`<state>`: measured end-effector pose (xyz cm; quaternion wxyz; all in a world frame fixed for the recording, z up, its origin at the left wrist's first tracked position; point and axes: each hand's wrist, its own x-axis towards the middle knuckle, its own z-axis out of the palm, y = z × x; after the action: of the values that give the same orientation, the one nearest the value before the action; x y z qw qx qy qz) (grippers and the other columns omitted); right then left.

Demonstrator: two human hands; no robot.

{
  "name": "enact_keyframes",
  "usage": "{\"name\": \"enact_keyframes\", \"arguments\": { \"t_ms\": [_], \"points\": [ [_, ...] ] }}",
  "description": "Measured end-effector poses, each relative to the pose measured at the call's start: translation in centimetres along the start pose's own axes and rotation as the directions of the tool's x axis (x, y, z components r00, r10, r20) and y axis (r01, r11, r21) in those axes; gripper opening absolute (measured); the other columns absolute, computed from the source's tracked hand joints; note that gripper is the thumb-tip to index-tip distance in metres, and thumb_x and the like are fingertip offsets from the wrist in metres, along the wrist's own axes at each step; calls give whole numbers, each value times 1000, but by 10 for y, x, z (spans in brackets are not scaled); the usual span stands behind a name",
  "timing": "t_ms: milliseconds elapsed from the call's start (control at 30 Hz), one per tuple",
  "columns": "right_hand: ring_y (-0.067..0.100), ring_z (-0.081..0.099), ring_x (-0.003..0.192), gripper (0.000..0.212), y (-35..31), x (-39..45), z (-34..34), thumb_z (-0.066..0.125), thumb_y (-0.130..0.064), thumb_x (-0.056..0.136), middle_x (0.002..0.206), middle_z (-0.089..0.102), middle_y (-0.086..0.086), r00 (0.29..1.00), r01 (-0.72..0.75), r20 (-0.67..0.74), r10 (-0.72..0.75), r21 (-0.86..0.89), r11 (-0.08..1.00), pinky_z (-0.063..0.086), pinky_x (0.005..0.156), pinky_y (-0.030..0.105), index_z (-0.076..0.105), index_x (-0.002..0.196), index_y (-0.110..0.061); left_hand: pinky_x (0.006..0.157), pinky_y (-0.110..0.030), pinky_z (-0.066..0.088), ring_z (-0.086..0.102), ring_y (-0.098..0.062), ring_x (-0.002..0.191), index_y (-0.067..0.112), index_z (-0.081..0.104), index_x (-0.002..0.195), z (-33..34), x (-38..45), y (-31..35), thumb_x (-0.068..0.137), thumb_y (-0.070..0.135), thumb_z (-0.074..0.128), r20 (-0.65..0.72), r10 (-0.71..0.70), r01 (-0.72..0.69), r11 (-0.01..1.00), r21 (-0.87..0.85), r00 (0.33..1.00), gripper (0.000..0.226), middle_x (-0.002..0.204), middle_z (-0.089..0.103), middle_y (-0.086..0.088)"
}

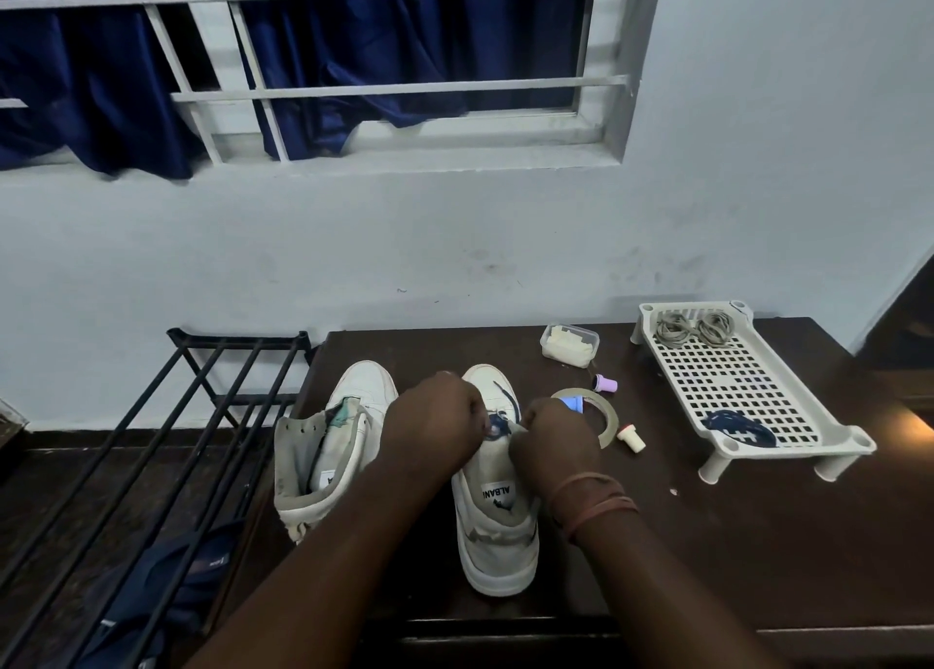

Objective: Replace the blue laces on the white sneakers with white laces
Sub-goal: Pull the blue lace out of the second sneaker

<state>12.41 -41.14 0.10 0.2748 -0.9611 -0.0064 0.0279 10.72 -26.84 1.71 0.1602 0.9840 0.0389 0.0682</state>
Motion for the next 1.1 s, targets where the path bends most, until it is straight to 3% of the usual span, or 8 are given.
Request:
{"name": "enact_keyframes", "arguments": {
  "t_ms": [133,233,333,400,567,667,833,1100],
  "points": [
    [28,62,95,18,1,0,1,53,-12,83,97,66,8,1000,2,8,-2,3,1000,43,71,26,61,99,-12,74,-31,49,63,-9,81,25,70,76,-11,8,3,88,21,65,-105,-96,44,906,-420,990,14,85,68,7],
    [28,62,96,20,1,-1,2,53,-10,82,99,67,7,1000,8,-6,-8,-8,1000,41,70,25,60,101,-12,82,-39,54,70,-21,86,14,60,87,-14,8,3,100,9,53,97,-238,163,276,-947,966,16,93,76,-5],
    [28,62,96,20,1,0,4,53,-11,83,100,67,8,999,31,-19,-32,-24,999,43,71,26,60,102,-12,63,-29,51,59,-17,59,16,48,84,-22,7,1,101,-1,35,279,-199,190,-376,-907,939,27,71,59,-5],
    [28,62,95,21,2,0,4,52,-9,82,99,67,9,999,36,-13,-36,-25,999,42,69,26,60,101,-11,41,-20,34,34,-8,41,18,45,79,-29,11,-8,100,4,36,319,-254,145,-529,-836,913,27,62,41,2],
    [31,61,78,24,-4,-4,5,51,-1,68,87,61,8,943,278,-117,-311,-232,932,49,66,35,59,87,-14,62,-29,41,57,-16,69,17,61,98,-29,9,-19,96,23,54,-67,-484,300,639,-708,873,9,85,63,1],
    [30,58,70,18,-16,-11,10,56,-4,65,83,57,10,819,529,-93,-566,-262,807,48,58,37,60,80,-13,104,-40,41,51,-35,130,9,59,131,-11,4,-12,92,26,62,-243,-299,241,940,-243,923,42,133,60,-18],
    [27,58,96,32,-11,-9,15,50,-11,82,112,54,9,849,523,46,-527,-226,822,49,82,36,52,114,-12,91,-31,48,64,-22,107,21,72,102,3,-2,-2,85,33,68,-92,-266,225,922,-317,960,22,110,69,-7],
    [34,62,73,8,-10,-4,15,65,-5,67,81,61,13,894,435,10,-447,-258,863,43,62,33,62,73,-9,57,-27,44,51,-13,53,5,71,66,-3,-7,-3,62,40,68,300,-281,409,692,-594,912,35,57,59,-2]
  ]
}}
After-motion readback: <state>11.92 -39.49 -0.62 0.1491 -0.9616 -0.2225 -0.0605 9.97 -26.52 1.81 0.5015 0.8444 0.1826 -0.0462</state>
